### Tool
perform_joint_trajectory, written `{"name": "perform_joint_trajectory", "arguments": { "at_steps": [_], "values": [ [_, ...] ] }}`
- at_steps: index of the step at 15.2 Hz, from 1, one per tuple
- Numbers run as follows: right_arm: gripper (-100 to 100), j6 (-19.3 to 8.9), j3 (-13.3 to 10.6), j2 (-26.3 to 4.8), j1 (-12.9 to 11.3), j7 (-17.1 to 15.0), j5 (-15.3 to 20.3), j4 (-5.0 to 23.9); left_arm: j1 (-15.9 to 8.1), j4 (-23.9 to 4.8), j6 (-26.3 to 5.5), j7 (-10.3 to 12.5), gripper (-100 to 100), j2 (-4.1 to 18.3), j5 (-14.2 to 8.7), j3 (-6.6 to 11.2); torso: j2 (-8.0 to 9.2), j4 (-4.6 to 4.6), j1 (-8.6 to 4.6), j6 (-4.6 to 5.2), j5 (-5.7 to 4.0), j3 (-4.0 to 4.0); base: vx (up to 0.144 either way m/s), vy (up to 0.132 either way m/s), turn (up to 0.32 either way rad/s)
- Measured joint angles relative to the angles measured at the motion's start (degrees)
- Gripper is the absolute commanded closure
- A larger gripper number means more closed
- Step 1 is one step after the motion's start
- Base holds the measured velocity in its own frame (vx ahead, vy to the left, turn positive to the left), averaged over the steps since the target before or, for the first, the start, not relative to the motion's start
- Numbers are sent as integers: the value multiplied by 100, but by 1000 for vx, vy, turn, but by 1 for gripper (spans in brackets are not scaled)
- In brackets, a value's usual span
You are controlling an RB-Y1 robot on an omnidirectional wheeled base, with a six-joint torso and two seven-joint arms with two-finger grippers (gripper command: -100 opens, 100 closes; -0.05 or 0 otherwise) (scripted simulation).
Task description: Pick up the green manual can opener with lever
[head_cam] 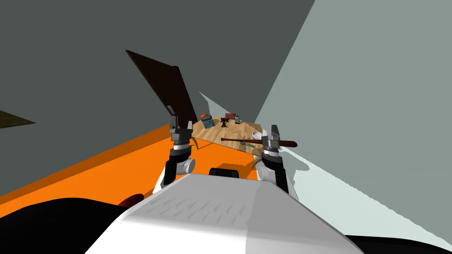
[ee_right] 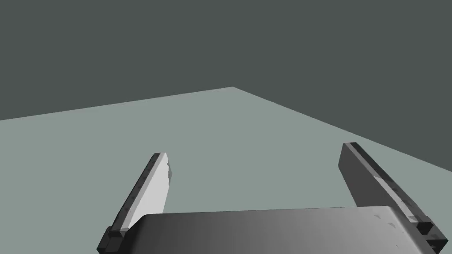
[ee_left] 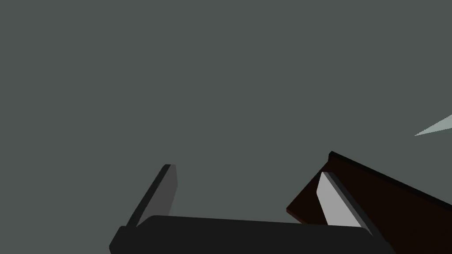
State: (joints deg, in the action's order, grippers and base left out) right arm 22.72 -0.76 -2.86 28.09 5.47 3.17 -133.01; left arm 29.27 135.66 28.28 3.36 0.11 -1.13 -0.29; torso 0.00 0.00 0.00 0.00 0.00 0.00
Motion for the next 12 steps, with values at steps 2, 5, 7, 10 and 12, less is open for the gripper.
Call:
{"name": "perform_joint_trajectory", "arguments": {
  "at_steps": [2,5,7,10,12],
  "values": [
    [-100,-3,-46,-173,-25,42,66,133,0,0,0,0,0,0,0,0,-3,-1,3,-3,0,-2,12,21,119],
    [-100,-33,-102,-515,-28,106,180,375,0,0,0,0,0,0,0,0,-7,-2,8,-1,2,-4,16,26,85],
    [-100,-4,-184,-713,-13,178,289,599,0,0,0,0,0,0,0,-1,-8,-2,10,-3,2,-5,17,28,131],
    [-100,16,-291,-956,-14,284,433,882,0,0,0,0,0,0,0,0,-7,-2,8,-1,2,-4,13,24,89],
    [-100,-3,-343,-1136,-31,337,521,1058,0,0,0,0,0,0,0,0,-7,-2,9,-2,2,-4,18,25,119]
  ]
}}
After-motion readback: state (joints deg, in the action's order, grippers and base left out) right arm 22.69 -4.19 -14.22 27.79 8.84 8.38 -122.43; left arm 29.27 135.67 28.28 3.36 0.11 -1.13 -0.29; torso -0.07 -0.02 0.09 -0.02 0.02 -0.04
